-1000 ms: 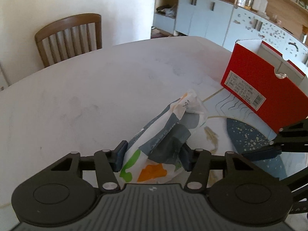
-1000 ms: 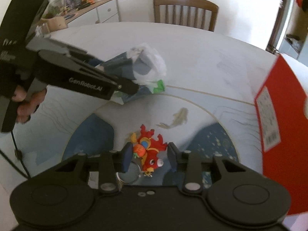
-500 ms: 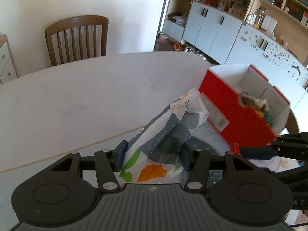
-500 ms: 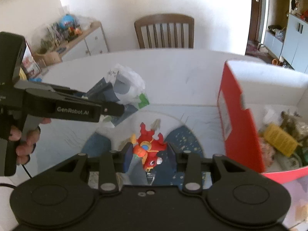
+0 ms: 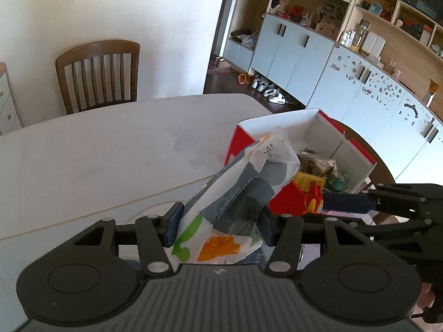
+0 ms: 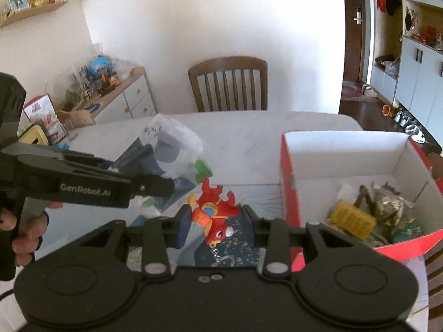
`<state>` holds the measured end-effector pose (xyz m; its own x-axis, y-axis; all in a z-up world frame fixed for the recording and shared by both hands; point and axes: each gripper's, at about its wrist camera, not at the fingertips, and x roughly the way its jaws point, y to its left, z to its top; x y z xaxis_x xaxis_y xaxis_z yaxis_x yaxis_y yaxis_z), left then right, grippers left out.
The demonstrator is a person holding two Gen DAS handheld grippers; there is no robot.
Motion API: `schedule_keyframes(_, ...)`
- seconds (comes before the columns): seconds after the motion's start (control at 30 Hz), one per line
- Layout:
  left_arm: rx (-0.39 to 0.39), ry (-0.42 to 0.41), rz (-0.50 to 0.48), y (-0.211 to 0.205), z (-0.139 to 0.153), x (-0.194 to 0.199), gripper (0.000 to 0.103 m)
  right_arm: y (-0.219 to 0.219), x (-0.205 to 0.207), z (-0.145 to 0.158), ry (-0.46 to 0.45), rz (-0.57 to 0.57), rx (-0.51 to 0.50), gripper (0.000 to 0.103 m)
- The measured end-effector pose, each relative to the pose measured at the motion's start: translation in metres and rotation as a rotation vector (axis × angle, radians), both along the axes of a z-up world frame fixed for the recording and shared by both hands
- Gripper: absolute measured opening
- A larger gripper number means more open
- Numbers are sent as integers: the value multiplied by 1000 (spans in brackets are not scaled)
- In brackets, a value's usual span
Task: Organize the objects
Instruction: 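Carry the white bag and red keychain over the red box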
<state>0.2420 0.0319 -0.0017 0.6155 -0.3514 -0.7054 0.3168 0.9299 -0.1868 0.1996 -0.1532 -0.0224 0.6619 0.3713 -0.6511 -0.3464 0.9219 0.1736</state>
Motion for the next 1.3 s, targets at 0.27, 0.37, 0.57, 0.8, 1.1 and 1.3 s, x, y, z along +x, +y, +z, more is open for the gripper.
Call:
schedule_keyframes(0.27, 13, -17, -8, -48, 15, -2, 55, -48, 5, 17, -31, -35, 19, 37)
schedule_keyframes(0.37, 17, -27, -19, -70, 19, 0, 55, -69, 10, 22, -41, -47, 18, 37)
schedule_keyframes(0.57, 33, -41, -33, -114, 21, 11, 55, -109, 23, 27, -51, -64, 6, 37)
schedule_keyframes(0.8, 66, -46, -43, -161, 17, 31, 55, -152, 39, 21, -45, -77, -12, 37)
schedule_keyframes(1.1, 119, -7, -27, -203, -5, 68, 55, -190, 60, -1, -16, -99, -47, 37)
schedule_keyframes(1.3, 187, 30, 2, -220, -27, 97, 55, -191, 71, -27, 26, -86, -80, 37)
